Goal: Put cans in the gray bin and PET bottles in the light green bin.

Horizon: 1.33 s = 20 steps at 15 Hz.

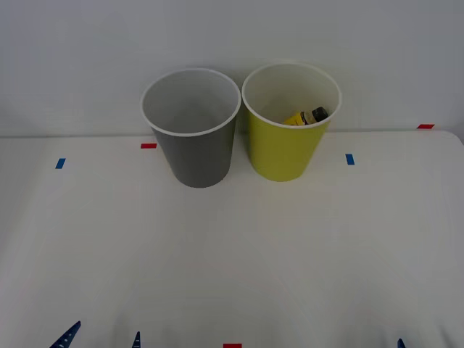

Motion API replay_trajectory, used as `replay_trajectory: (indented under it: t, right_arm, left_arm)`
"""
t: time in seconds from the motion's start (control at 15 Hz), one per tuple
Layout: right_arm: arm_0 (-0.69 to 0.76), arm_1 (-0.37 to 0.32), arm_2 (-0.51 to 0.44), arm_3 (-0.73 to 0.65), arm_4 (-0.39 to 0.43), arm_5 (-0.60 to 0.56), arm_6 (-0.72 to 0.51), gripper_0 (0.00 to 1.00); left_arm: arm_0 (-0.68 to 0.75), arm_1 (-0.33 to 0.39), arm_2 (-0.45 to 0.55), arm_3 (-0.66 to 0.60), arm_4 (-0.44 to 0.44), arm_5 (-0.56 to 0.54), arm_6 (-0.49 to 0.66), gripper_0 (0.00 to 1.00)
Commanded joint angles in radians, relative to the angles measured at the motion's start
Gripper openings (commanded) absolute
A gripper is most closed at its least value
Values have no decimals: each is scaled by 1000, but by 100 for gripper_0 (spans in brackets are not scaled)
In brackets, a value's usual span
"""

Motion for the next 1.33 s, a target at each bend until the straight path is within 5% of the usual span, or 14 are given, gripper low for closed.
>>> replay_trajectory:
  t: [0.07, 1.33]
  right_arm:
    - [0, 0, 0, 0, 0, 0, 0, 100]
    - [0, 0, 0, 0, 0, 0, 0, 100]
  left_arm:
    - [0, 0, 0, 0, 0, 0, 0, 100]
    - [0, 0, 0, 0, 0, 0, 0, 100]
